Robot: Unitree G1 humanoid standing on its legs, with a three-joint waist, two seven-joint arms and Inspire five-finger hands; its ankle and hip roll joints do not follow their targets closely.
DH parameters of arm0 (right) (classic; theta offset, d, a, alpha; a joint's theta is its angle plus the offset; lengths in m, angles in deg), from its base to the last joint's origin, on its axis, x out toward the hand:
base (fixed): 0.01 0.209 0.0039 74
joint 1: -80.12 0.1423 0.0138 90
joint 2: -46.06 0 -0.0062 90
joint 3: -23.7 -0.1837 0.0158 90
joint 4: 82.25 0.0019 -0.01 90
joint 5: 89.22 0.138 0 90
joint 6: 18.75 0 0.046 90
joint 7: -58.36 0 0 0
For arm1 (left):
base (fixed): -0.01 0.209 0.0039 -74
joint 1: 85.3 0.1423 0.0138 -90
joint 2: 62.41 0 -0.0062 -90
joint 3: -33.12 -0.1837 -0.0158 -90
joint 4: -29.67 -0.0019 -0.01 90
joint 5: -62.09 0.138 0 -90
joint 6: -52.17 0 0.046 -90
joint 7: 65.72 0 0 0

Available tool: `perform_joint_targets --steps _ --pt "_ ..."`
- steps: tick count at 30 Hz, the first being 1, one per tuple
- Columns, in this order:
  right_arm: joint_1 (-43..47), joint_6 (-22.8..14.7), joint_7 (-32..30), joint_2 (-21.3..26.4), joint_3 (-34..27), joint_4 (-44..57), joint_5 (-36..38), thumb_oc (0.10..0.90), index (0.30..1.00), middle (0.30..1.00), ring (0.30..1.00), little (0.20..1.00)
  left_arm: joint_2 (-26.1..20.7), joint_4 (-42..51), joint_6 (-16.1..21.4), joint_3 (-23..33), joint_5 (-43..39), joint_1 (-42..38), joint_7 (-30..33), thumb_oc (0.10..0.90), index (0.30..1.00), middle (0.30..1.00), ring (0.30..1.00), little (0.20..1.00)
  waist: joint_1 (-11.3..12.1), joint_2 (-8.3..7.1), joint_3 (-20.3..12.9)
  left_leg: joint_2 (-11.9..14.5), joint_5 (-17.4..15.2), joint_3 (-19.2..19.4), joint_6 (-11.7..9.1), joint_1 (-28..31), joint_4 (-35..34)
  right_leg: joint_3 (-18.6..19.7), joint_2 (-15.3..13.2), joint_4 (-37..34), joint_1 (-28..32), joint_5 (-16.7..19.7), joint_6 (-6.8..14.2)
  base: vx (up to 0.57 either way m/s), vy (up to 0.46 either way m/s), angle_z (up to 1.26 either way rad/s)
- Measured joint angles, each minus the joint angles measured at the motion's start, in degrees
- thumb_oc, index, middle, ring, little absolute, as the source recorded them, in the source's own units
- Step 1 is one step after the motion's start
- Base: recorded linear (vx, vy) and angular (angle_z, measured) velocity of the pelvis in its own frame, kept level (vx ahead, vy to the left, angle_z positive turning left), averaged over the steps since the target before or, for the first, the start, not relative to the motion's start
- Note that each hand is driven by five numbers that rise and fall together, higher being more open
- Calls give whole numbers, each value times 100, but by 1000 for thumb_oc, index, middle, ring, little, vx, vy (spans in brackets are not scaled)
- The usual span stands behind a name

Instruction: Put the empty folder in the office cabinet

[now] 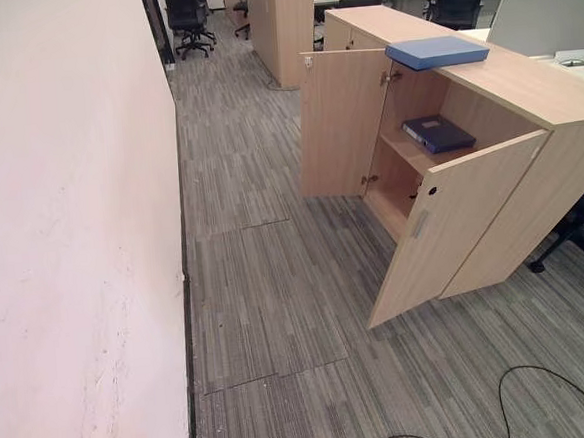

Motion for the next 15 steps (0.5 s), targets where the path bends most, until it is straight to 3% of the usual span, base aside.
perform_joint_targets --steps 15 --pt "8 17 48 8 -1 -1 -3 800 900 900 900 900 -3 -23 -12 50 137 -20 -27 800 900 900 900 900 -35 20 11 9 -18 25 -29 9 -2 31 3 0 -2 -16 22 0 -2 -1"
